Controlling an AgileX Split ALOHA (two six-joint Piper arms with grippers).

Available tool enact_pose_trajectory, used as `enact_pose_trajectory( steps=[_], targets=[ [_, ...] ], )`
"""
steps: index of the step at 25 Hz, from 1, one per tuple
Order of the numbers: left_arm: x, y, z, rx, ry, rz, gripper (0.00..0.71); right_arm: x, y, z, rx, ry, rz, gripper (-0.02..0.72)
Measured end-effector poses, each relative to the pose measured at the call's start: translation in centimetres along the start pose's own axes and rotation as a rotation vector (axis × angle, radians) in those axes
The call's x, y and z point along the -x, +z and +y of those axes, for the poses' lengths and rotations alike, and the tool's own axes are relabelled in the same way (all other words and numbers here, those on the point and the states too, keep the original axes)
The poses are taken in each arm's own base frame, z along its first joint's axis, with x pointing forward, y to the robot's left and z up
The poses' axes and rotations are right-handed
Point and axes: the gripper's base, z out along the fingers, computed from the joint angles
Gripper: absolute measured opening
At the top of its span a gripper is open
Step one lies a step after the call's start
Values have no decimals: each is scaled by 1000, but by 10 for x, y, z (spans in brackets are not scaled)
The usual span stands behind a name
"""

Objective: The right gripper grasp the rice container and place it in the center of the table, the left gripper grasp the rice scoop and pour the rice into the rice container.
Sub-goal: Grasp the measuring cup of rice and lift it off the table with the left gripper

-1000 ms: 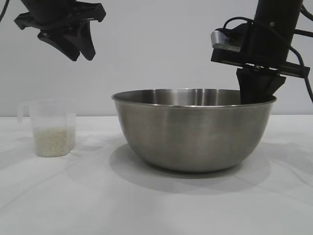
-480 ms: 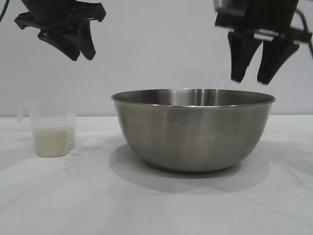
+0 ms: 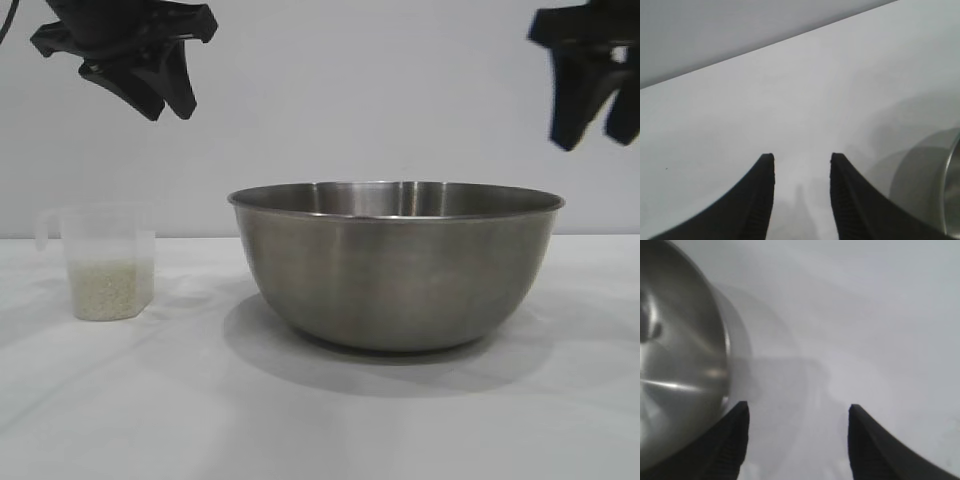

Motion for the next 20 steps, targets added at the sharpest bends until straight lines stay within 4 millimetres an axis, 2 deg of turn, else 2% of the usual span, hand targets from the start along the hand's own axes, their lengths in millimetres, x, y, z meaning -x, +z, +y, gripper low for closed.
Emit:
enact_pose_trajectory(
  steps=[4,10,13,20],
  targets=[
    [0,0,0,0,0,0,216,-29,-36,-13,-54,59,-94,371],
    [1,0,0,3,0,-11,216,-68,-98,-4,-86,78,-264,371],
    [2,0,1,7,0,-23,216,-90,-120,4,-76,85,-291,371],
    [3,0,1,9,0,-29,216,-154,-152,24,-29,112,-271,371]
  ],
)
